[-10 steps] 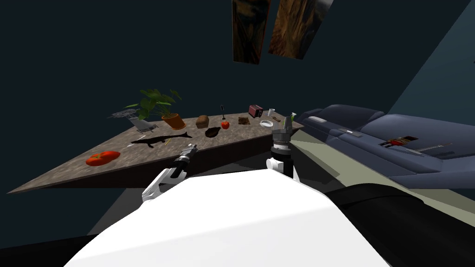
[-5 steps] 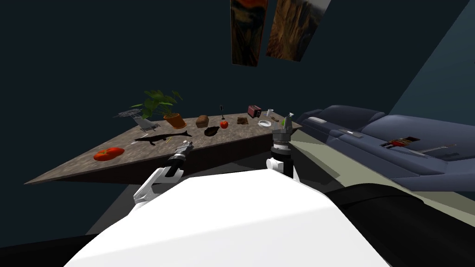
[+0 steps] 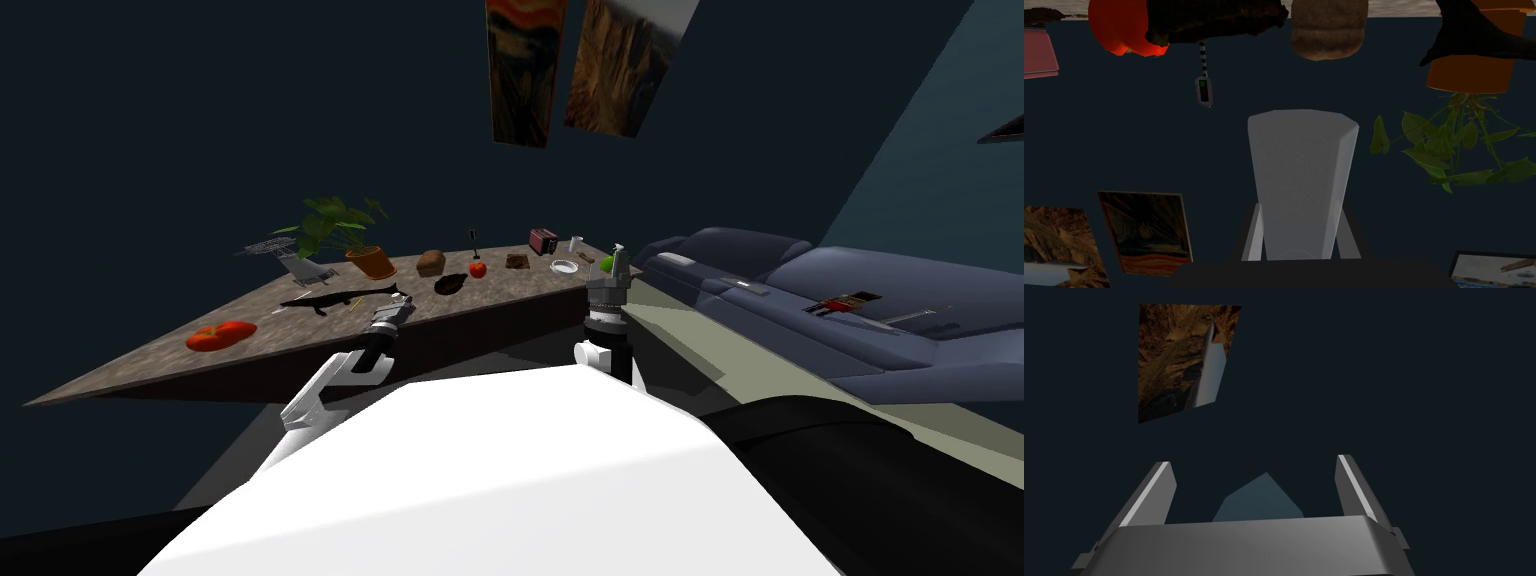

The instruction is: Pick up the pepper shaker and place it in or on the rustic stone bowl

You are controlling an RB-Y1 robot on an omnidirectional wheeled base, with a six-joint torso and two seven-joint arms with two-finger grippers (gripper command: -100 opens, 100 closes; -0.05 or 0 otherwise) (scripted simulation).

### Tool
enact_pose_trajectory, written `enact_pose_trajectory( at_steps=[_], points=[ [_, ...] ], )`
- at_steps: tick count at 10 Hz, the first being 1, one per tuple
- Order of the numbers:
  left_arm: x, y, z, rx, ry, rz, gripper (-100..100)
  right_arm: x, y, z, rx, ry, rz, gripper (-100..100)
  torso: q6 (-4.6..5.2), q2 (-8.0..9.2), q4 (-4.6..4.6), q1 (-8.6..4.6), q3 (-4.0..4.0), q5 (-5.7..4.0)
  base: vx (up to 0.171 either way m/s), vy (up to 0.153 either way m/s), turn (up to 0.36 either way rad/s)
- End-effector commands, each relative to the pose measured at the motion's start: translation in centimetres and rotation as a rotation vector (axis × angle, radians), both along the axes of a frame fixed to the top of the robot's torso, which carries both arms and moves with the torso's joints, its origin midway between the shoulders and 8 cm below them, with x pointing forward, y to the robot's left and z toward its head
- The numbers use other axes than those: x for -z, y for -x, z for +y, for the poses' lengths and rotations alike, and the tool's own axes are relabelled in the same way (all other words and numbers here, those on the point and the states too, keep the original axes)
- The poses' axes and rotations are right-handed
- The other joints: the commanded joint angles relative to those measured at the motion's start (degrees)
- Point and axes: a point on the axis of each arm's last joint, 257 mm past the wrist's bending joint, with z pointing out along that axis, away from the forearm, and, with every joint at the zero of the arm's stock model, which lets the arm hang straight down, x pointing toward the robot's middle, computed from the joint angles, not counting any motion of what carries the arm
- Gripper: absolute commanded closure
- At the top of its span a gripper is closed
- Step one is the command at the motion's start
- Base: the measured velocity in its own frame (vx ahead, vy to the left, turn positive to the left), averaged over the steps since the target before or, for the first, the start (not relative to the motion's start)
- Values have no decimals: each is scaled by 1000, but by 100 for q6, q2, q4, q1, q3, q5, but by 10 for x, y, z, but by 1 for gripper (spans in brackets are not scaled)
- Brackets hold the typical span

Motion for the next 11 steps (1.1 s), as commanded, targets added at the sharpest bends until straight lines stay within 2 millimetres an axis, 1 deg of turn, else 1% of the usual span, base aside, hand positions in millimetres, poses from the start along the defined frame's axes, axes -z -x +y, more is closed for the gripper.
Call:
enact_pose_trajectory(
  at_steps=[1,2,3,5,11],
  points=[
    [-3,-9,-6,24,15,-1,100,0,0,0,0,0,0,0,0,0,0,0,0,0,133,-20,-357],
    [-2,-11,-6,30,19,3,100,0,0,0,0,0,0,0,7,-34,-8,9,-20,3,135,24,-193],
    [1,-14,-6,43,27,14,100,0,0,0,0,0,0,0,-6,-42,-13,31,-27,9,142,30,-184],
    [4,-17,-5,55,32,26,100,0,0,0,0,0,0,0,-1,-52,-15,48,-33,15,137,50,-222],
    [12,-23,3,86,38,67,100,0,0,0,0,0,0,0,2,-27,-8,56,-17,18,93,57,-168]
  ],
)
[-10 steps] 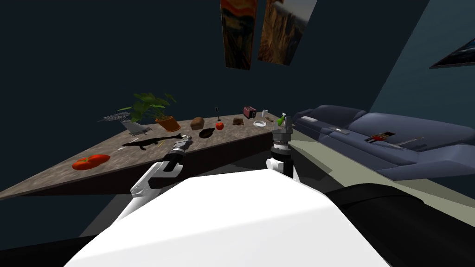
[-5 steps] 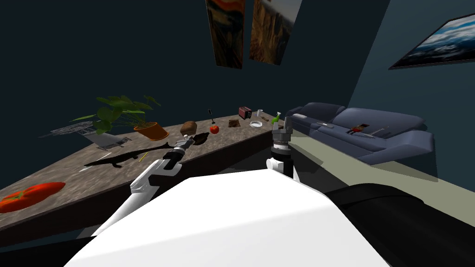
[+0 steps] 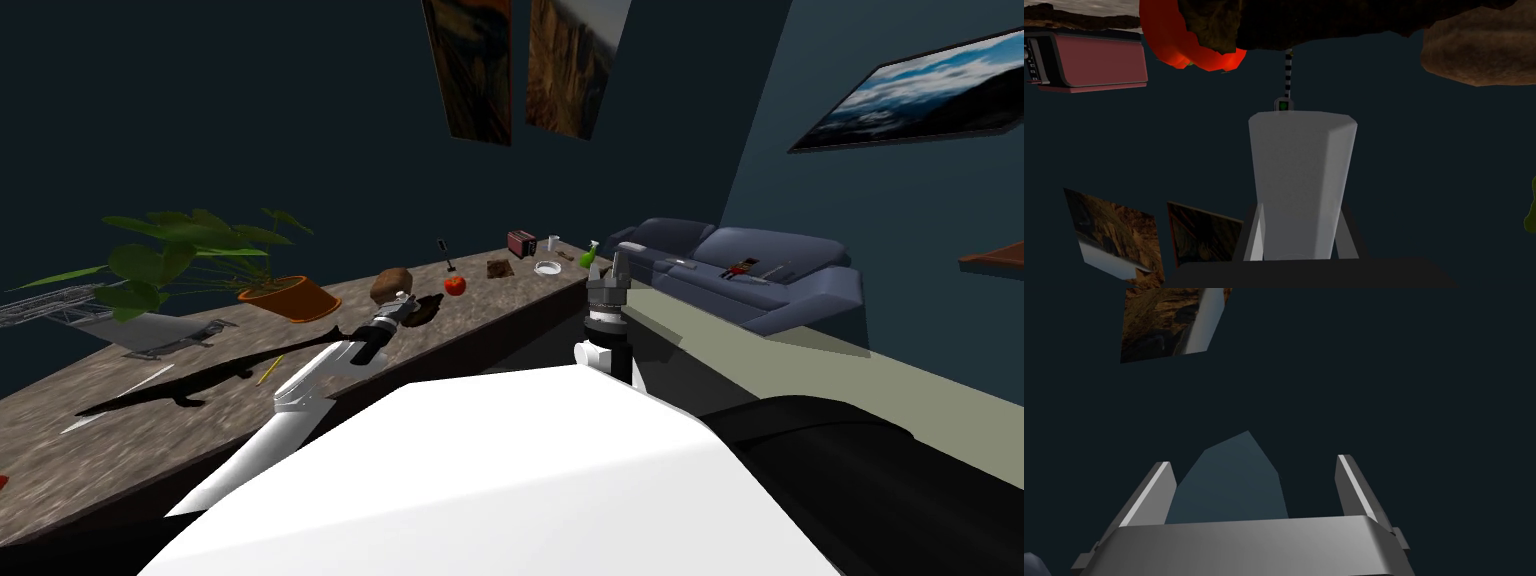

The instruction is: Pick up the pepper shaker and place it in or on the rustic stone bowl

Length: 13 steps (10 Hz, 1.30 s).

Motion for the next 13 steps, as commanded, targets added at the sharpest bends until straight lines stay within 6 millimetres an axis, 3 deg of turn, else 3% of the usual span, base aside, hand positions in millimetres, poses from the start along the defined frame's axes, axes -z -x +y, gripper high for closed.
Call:
enact_pose_trajectory(
  at_steps=[1,2,6,7,8,13],
  points=[
    [0,0,0,0,0,0,100,0,0,0,0,0,0,0,0,0,0,0,0,0,36,34,-42],
    [-1,0,0,2,1,-1,-100,0,0,0,0,0,0,0,-9,19,2,-11,10,0,9,6,2],
    [-1,-1,0,2,1,-1,-100,0,0,0,0,0,0,0,-10,45,9,-26,26,-4,0,0,0],
    [-1,-1,0,2,1,-1,0,0,0,0,0,0,0,0,-10,46,9,-26,26,-5,0,0,0],
    [-12,3,5,15,0,-4,-100,0,0,0,0,0,0,0,-10,46,9,-26,26,-5,44,-38,130],
    [-41,11,12,58,-2,-5,-100,0,0,0,0,0,0,0,-10,21,4,-46,12,-10,67,-59,98]
  ],
)
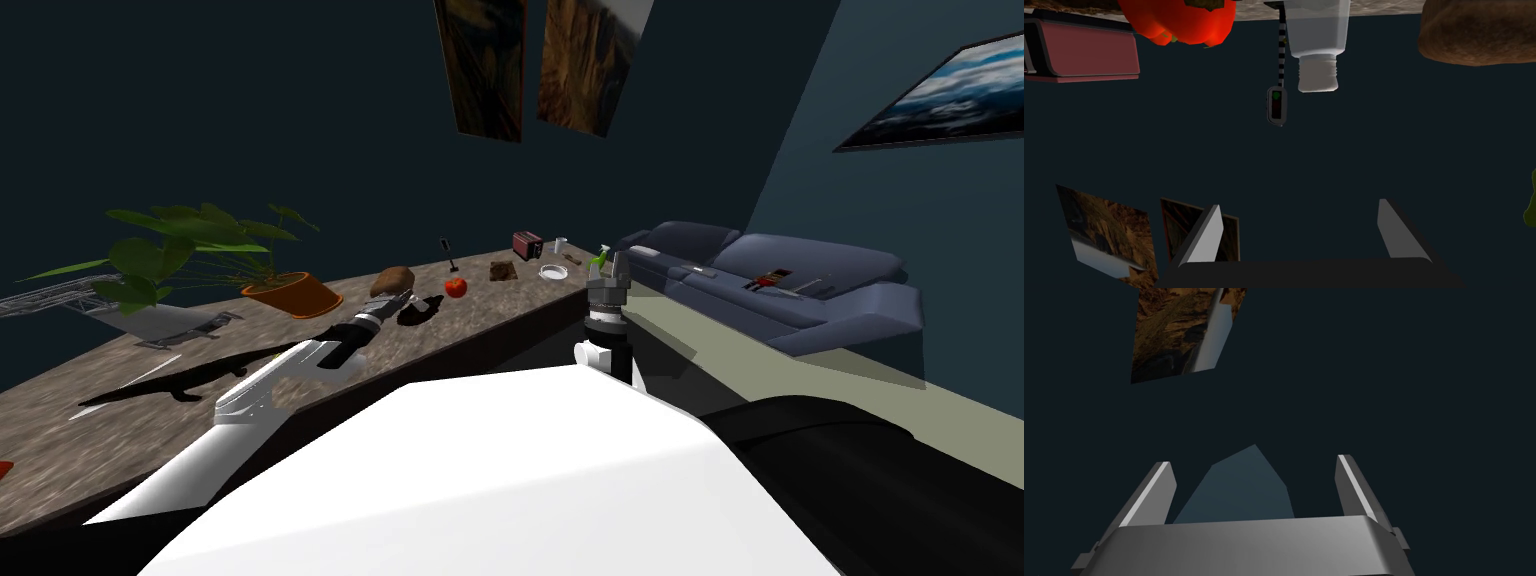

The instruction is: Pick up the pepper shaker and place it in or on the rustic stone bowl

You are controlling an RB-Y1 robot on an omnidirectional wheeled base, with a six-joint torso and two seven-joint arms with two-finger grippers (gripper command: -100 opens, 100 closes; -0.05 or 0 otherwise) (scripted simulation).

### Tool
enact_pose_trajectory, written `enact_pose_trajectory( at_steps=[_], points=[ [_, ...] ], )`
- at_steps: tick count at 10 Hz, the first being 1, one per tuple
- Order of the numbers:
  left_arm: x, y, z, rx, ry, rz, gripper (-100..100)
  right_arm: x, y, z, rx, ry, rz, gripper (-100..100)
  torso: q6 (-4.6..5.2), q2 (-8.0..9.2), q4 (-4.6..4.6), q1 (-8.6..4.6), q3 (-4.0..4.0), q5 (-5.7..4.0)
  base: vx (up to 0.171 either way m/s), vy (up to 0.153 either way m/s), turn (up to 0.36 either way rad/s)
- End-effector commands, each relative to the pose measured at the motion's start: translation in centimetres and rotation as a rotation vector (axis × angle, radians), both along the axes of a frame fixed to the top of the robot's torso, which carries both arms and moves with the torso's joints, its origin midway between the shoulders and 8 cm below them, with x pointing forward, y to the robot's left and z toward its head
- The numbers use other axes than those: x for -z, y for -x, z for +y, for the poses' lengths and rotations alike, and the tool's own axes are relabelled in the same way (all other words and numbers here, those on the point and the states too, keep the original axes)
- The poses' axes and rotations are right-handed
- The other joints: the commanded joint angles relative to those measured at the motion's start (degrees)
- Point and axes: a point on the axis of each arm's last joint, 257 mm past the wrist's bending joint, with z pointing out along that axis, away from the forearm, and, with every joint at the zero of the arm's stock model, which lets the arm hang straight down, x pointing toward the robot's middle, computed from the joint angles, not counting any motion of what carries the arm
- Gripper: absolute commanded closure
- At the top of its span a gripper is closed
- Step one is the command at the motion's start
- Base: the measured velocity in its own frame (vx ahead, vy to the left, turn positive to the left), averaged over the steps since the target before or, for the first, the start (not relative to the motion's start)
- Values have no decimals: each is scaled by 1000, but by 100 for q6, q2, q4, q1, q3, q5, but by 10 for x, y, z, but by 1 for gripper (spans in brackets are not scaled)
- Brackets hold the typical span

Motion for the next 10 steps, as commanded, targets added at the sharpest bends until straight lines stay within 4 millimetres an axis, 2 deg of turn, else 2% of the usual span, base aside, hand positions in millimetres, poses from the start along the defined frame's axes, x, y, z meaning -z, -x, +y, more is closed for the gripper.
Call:
enact_pose_trajectory(
  at_steps=[1,3,4,5,10],
  points=[
    [-9,3,-1,17,1,1,-100,0,0,0,0,0,0,0,0,0,0,0,0,0,65,-57,92],
    [-19,5,-2,39,1,4,-100,0,0,0,0,0,0,0,0,8,2,1,4,0,34,-51,113],
    [-17,4,-2,32,0,3,-100,0,0,0,0,0,0,0,1,11,2,2,6,1,12,-22,30],
    [-17,4,-2,33,1,3,0,0,0,0,0,0,0,0,3,17,3,12,9,3,0,0,0],
    [-17,4,-2,33,1,3,0,0,0,0,0,0,0,0,2,24,5,23,13,6,0,0,0]
  ],
)
